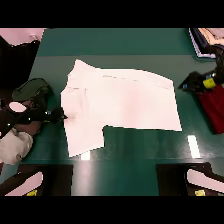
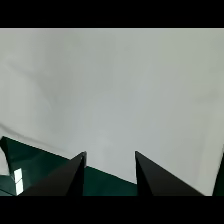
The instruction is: Fold the shirts.
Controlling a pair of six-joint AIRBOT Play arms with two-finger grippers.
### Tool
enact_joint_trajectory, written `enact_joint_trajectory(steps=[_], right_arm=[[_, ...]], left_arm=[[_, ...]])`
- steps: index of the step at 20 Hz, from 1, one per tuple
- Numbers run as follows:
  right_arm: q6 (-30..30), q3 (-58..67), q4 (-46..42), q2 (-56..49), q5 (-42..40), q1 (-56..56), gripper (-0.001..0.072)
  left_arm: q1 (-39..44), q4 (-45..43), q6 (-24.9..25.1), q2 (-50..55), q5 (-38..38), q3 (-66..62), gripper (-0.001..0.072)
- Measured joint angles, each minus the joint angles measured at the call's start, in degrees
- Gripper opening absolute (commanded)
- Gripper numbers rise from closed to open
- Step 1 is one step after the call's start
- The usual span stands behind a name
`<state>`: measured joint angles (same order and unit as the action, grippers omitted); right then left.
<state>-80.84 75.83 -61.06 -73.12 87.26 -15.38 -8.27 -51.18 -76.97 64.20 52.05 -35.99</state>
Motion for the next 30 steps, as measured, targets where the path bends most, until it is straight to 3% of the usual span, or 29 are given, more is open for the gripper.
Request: enact_joint_trajectory(steps=[8,18,19,21,22,23,30], right_arm=[[1.77,-23.43,-5.42,2.75,-4.61,-11.45,0.0364],[3.98,-34.62,-3.76,3.06,-12.52,-16.33,0.0353],[4.26,-35.28,-2.89,3.06,-12.74,-16.35,0.0305],[4.72,-36.3,-1.68,3.06,-13.38,-16.48,0.0303],[4.92,-36.7,-1.18,3.06,-13.53,-16.41,0.0218],[5.18,-37.05,-1.07,3.06,-13.92,-16.15,0.0014],[7.32,-30.69,0.5,4.59,-11.39,-10.45,0.0012]], left_arm=[[0.0,-0.04,4.83,-0.96,8.81,-8.04,0.0024],[0.0,-0.04,5.35,-1.01,11.23,-8.98,0.0024],[0.0,-0.07,5.38,-1.01,11.32,-8.98,0.0024],[0.0,-0.07,5.38,-1.01,11.45,-8.98,0.0023],[-0.02,-0.04,5.4,-1.01,11.47,-8.98,0.0023],[0.0,-0.04,5.4,-1.01,11.56,-9.01,0.0023],[0.0,-0.13,5.31,-1.86,12.85,-16.52,0.0023]])
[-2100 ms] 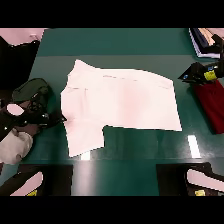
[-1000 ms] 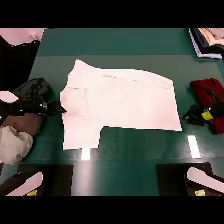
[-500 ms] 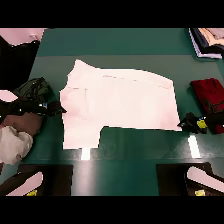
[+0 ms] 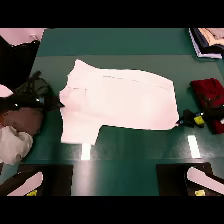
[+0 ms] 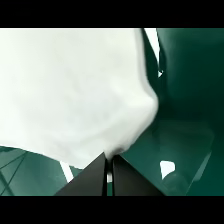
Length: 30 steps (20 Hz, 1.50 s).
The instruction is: Fold the shirts.
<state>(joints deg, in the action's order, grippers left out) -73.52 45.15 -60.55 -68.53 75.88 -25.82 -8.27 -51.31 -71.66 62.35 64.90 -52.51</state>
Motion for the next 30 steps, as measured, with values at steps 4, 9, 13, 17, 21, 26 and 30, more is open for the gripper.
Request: enact_joint_trajectory(steps=[4,9,13,17,21,26,30], right_arm=[[-0.22,13.86,3.37,5.6,0.09,4.57,0.0013],[-2.89,38.14,6.1,13.97,-6.08,6.82,0.0012],[-3.91,54.86,6.45,19.65,-9.7,5.51,0.0012],[-5.88,66.07,4.85,23.67,-9.16,-1.55,0.0011],[-10.12,71.93,2.47,23.78,-6.19,-8.2,0.001],[-15.78,72.37,1.25,15.54,6.12,-10.38,0.001],[-18.51,65.79,-1.55,5.81,15.69,-7.06,0.001]], left_arm=[[0.0,0.11,-0.26,-3.06,0.7,-18.23,0.0023],[-0.02,0.22,-1.01,-5.05,1.55,-50.58,0.0023],[-0.02,0.44,-2.36,-7.52,0.39,-67.54,0.0023],[-0.02,1.11,-3.1,-12.22,-2.1,-72.7,0.0023],[0.0,1.4,-3.67,-14.14,-2.84,-73.13,0.0023],[0.0,-1.57,-5.95,-13.77,-1.66,-59.1,0.0023],[0.02,-1.22,-7.13,-7.5,3.52,-46.31,0.0023]])
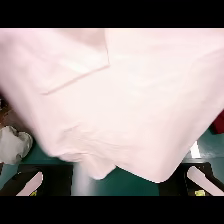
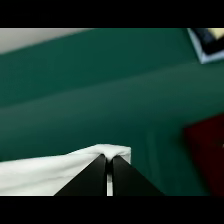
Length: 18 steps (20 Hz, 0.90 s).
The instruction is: Fold the shirts.
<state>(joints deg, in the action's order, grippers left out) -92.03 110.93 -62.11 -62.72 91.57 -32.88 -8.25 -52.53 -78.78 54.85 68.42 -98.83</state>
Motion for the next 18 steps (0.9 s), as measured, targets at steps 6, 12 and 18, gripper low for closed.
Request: enact_joint_trajectory(steps=[6,12,18], right_arm=[[-1.09,-11.43,-11.04,-14.53,3.13,12.0,0.001],[-1.46,-15.3,-15.87,-25.53,-10.23,20.7,0.001],[-1.55,-15.85,-16.87,-29.55,-24.48,24.76,0.001]], left_arm=[[-0.02,0.7,2.16,15.17,2.93,7.08,0.0024],[-0.04,1.86,6.38,27.91,-4.55,8.11,0.0024],[-0.04,2.1,9.4,33.57,-16.85,8.2,0.0024]])
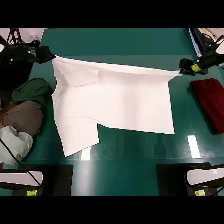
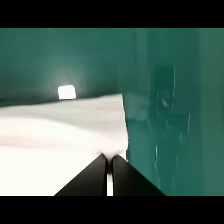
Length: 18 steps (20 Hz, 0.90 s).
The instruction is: Fold the shirts.
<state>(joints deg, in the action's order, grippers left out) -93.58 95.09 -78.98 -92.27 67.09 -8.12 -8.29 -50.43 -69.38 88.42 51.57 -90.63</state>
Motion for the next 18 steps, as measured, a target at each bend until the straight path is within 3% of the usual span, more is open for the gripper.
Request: enact_joint_trajectory(steps=[5,10,15,16,17,18], right_arm=[[-0.04,-0.72,-0.68,-0.7,-1.86,1.77,0.001],[-0.09,-6.36,-0.63,-0.81,1.25,3.52,0.0011],[-0.63,-11.85,-0.17,-0.81,2.32,3.96,0.0017],[-0.7,-12.35,-0.2,-0.81,2.69,4.09,0.003],[-0.79,-12.74,-0.2,-0.81,2.84,4.35,0.0184],[-0.79,-13.0,-0.2,-0.81,3.26,4.55,0.0334]], left_arm=[[0.02,-3.69,1.79,2.23,-0.72,0.02,0.0024],[0.02,-17.27,0.28,2.78,11.63,0.33,0.0024],[0.02,-23.04,-0.81,2.86,20.37,3.41,0.0025],[0.02,-23.56,-1.18,2.89,21.33,4.35,0.0063],[0.0,-23.98,-1.64,2.89,21.94,5.11,0.0291],[0.0,-24.81,-2.45,2.89,22.38,5.75,0.0472]])
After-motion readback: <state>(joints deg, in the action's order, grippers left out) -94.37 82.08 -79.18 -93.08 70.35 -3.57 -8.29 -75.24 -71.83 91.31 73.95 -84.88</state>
